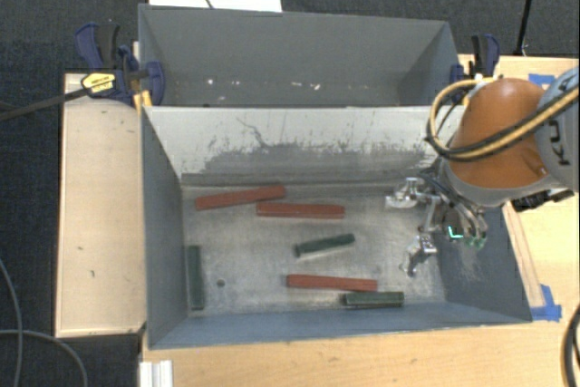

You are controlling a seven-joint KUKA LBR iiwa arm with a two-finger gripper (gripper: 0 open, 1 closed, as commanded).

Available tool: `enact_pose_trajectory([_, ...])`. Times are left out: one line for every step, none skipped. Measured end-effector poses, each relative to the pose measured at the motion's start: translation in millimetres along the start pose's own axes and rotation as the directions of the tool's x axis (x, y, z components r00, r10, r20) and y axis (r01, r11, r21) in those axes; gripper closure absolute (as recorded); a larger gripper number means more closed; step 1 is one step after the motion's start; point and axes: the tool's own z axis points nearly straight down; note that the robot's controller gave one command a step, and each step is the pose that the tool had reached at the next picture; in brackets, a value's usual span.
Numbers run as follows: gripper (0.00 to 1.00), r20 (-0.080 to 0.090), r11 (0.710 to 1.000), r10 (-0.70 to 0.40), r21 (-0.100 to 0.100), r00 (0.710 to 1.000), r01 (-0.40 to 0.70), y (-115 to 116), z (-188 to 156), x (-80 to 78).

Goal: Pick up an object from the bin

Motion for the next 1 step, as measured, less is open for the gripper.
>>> enact_pose_trajectory([0.00, 0.008, 1.000, -0.002, 0.001, 1.000, 0.002, 0.1, -3.7, -2.0])
